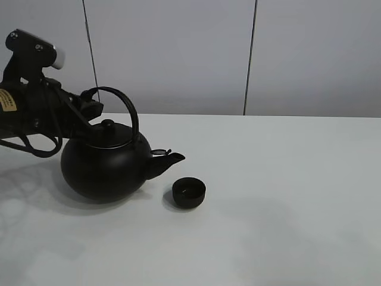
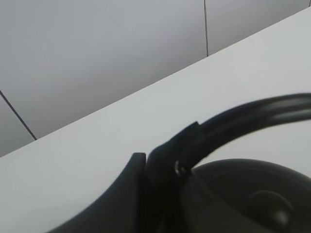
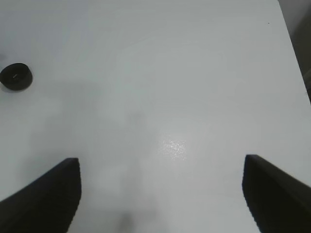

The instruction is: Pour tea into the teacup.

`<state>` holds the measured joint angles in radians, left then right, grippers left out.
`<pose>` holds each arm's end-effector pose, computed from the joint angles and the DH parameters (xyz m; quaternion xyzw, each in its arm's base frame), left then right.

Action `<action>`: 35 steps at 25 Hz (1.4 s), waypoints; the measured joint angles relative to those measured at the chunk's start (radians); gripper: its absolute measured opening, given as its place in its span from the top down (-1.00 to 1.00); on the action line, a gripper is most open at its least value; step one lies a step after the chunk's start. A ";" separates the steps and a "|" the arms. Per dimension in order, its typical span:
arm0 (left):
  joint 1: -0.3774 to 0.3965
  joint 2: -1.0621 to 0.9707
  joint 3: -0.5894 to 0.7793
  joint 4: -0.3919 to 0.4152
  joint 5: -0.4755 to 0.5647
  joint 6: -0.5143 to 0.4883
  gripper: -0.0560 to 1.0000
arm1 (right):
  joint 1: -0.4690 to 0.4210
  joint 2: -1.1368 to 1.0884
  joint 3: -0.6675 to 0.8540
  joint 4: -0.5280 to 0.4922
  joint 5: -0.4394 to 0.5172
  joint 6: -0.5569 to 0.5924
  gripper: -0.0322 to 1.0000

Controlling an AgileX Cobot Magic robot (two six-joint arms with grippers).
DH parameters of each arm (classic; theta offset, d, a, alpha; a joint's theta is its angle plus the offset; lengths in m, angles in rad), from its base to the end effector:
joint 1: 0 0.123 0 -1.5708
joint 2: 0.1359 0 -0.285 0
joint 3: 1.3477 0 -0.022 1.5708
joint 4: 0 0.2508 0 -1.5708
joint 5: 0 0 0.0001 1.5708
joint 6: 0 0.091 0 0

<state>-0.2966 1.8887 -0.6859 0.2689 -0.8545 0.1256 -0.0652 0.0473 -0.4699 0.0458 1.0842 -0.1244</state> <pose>0.3204 -0.1170 0.1389 0.2932 0.7410 -0.0780 0.5991 0.0045 0.0034 0.2671 -0.0263 0.8778 -0.0224 0.4777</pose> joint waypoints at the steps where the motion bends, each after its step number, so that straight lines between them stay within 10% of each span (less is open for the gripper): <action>1: 0.000 0.000 -0.004 0.000 0.003 0.000 0.71 | 0.000 0.000 0.000 0.000 0.000 0.000 -0.26; 35: -0.022 0.006 -0.102 0.087 0.169 0.071 0.71 | 0.000 0.000 0.000 0.000 -0.001 0.000 -0.26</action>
<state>-0.3183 1.8943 -0.7881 0.3562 -0.6857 0.1962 -0.0652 0.0473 -0.4699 0.0458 1.0832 -0.1244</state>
